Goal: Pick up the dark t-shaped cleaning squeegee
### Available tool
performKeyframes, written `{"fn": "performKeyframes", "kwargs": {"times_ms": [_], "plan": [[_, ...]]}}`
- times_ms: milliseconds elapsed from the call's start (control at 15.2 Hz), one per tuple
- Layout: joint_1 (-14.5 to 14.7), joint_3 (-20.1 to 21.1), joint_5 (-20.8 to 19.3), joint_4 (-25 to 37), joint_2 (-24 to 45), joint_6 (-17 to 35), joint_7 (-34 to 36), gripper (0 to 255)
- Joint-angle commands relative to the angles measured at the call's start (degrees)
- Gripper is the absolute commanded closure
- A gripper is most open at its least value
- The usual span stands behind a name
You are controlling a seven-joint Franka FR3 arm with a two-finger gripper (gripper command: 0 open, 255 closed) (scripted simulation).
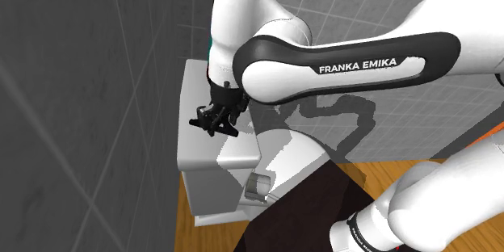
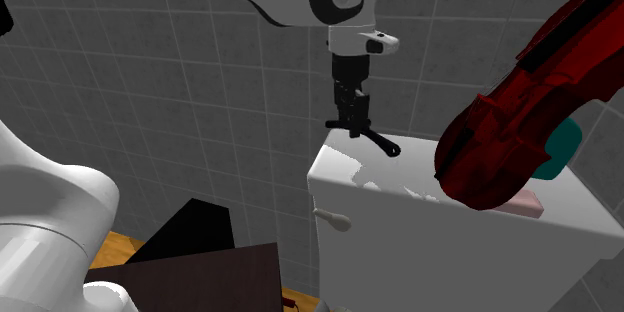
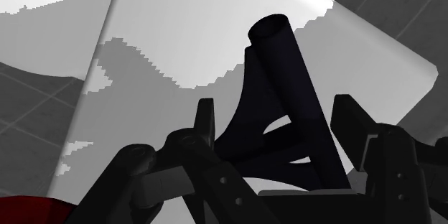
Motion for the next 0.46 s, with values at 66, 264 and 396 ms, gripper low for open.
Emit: {"fn": "performKeyframes", "kwargs": {"times_ms": [66,264,396], "plan": [[0.00,-0.17,0.41,1.62,-0.78,-2.32,-0.37,255],[-0.04,-0.34,0.65,3.48,-1.28,-4.61,-0.67,255],[-0.04,-0.35,0.66,3.57,-1.30,-4.72,-0.68,255]]}}
